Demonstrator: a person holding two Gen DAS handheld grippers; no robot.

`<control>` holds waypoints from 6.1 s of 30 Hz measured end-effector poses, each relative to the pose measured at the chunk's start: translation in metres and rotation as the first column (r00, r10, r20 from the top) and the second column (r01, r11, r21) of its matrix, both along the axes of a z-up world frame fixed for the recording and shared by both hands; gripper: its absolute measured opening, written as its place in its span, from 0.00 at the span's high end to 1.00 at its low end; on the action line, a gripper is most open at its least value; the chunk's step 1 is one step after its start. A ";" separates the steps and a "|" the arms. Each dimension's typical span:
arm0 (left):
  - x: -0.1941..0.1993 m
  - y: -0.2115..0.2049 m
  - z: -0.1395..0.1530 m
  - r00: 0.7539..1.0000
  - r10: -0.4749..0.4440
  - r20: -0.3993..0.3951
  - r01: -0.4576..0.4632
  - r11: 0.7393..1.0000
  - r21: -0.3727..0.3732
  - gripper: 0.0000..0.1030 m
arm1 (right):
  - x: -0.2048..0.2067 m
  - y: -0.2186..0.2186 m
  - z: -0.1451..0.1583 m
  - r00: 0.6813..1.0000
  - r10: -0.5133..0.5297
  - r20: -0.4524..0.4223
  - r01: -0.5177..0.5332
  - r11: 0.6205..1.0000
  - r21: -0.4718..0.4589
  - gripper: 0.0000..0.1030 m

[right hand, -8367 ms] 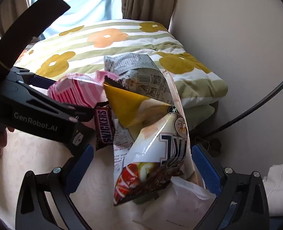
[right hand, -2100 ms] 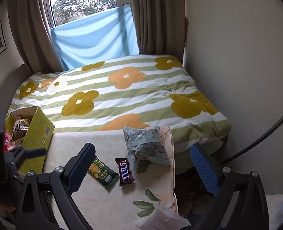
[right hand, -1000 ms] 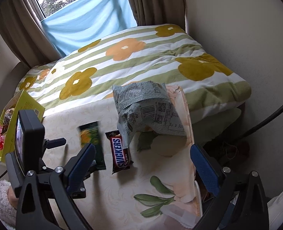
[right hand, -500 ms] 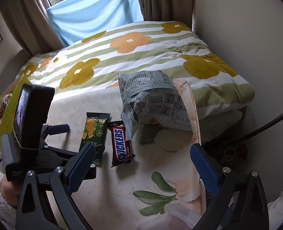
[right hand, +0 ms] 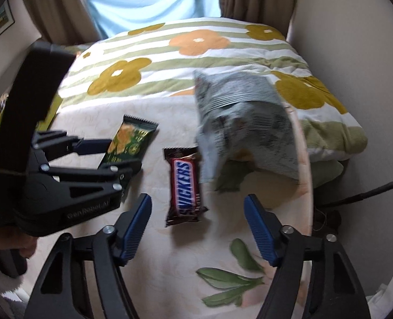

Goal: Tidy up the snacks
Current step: 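Grasp the green cracker packet with the left tool while the right tool grasps the Snickers bar, then carry both snacks over the yellow box and open both tools to drop them, then move both tools back toward the silver bag and white packet on the bedspread, then grasp the silver printed bag with the left tool while the right tool grasps the white packet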

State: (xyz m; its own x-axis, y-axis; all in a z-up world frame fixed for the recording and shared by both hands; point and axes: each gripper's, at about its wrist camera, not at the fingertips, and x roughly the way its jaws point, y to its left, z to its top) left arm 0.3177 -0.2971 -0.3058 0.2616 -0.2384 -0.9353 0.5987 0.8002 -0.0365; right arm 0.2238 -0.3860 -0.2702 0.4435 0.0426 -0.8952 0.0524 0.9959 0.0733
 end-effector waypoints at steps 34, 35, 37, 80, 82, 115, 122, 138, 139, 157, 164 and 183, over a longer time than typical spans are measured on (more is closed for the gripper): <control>-0.014 0.075 0.116 0.962 0.208 0.177 -0.175 0.967 -0.184 0.59 | 0.008 0.046 0.053 0.983 0.140 0.123 -0.133 0.989 -0.062 0.75; -0.017 0.081 0.127 0.955 0.224 0.196 -0.186 0.963 -0.196 0.59 | 0.009 0.049 0.060 0.979 0.150 0.135 -0.142 0.988 -0.068 0.75; -0.020 0.092 0.147 0.941 0.253 0.225 -0.204 0.954 -0.220 0.59 | 0.009 0.056 0.080 0.969 0.175 0.173 -0.163 0.983 -0.082 0.75; 0.039 0.427 0.132 0.932 0.353 0.084 -0.334 0.925 -0.183 0.58 | 0.086 0.334 0.120 0.965 0.221 0.141 -0.232 0.971 0.064 0.75; 0.041 0.427 0.125 0.938 0.344 0.045 -0.331 0.927 -0.175 0.39 | 0.086 0.329 0.120 0.971 0.203 0.123 -0.212 0.975 0.063 0.75; -0.013 0.450 0.172 0.907 0.383 0.173 -0.348 0.915 -0.204 0.01 | 0.055 0.330 0.135 0.969 0.171 0.177 -0.189 0.978 0.090 0.01; -0.016 0.421 0.186 0.937 0.292 0.190 -0.243 0.939 -0.243 0.01 | 0.031 0.306 0.152 0.975 0.051 0.218 -0.072 0.993 0.089 0.01; -0.013 0.252 0.201 0.971 -0.064 0.229 0.131 0.947 -0.292 0.01 | -0.063 0.162 0.163 0.859 -0.439 0.263 0.446 0.894 0.039 0.01; -0.013 0.239 0.202 0.969 -0.086 0.231 0.153 0.946 -0.287 0.01 | -0.069 0.153 0.161 0.845 -0.465 0.262 0.473 0.880 0.039 0.01; -0.008 -0.052 0.144 0.814 -0.562 0.147 0.578 0.809 -0.110 0.01 | -0.130 0.024 0.079 0.645 -0.752 0.137 0.755 0.655 0.044 0.01; -0.008 -0.117 0.091 0.750 -0.652 0.109 0.656 0.755 0.005 0.01 | -0.131 -0.005 0.043 0.628 -0.774 0.081 0.776 0.631 0.017 0.01; -0.001 -0.163 0.018 0.700 -0.714 0.008 0.708 0.696 0.117 0.31 | -0.113 -0.024 -0.001 0.686 -0.728 0.020 0.728 0.685 -0.031 0.04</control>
